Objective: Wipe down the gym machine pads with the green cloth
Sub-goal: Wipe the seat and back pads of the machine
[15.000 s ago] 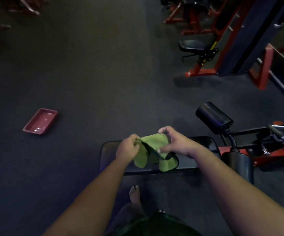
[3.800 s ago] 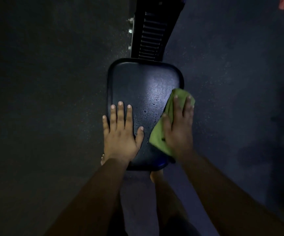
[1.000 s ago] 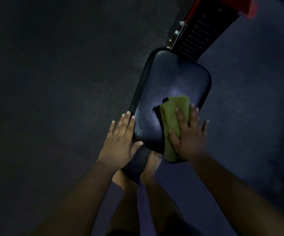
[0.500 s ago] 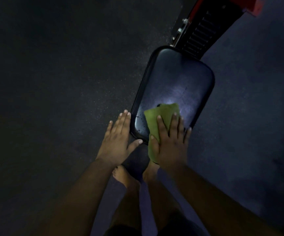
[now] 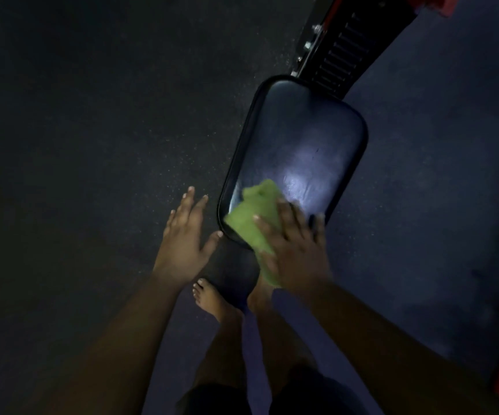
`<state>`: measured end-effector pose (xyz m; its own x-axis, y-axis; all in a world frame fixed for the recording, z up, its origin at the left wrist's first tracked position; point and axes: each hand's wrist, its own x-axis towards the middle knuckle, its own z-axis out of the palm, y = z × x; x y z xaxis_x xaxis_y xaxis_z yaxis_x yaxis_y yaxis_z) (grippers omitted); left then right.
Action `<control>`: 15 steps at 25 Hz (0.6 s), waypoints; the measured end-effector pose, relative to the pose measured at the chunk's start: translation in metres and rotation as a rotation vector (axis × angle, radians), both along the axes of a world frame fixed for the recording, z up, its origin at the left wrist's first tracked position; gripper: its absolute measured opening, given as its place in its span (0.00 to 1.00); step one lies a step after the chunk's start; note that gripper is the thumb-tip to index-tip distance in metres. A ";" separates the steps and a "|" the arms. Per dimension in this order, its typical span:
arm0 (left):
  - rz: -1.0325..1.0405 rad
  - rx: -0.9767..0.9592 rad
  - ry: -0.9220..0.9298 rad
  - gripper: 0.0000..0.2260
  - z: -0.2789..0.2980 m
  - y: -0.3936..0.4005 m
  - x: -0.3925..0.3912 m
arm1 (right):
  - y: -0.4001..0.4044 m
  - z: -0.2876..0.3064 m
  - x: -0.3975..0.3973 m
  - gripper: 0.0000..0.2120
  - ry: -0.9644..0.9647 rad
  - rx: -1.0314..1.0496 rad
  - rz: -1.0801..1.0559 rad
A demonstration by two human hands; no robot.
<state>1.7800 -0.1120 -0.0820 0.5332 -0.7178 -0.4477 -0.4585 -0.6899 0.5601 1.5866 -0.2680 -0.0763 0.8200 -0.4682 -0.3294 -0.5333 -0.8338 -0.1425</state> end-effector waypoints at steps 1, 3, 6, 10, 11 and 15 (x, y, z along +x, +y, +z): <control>-0.022 -0.024 -0.007 0.32 0.004 -0.008 -0.003 | -0.012 -0.001 -0.016 0.33 0.024 -0.016 -0.094; -0.124 -0.055 -0.057 0.31 0.005 -0.033 -0.010 | -0.060 -0.010 -0.022 0.32 0.030 -0.014 -0.323; -0.242 -0.010 -0.173 0.34 -0.003 -0.078 -0.022 | -0.162 -0.022 0.032 0.34 -0.098 0.081 -0.725; -0.251 0.060 -0.338 0.37 -0.016 -0.094 -0.029 | -0.157 -0.029 0.131 0.32 -0.113 -0.094 -0.259; -0.253 0.046 -0.366 0.37 -0.017 -0.092 -0.030 | -0.144 -0.029 0.142 0.31 -0.131 -0.066 -0.030; -0.299 0.065 -0.401 0.36 -0.019 -0.093 -0.029 | -0.186 -0.024 0.122 0.30 -0.098 0.007 -0.086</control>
<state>1.7508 -0.2054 -0.1009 0.4474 -0.8430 -0.2988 -0.8119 -0.5229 0.2597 1.7090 -0.4537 -0.0999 0.8051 -0.5362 -0.2535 -0.5862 -0.7843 -0.2031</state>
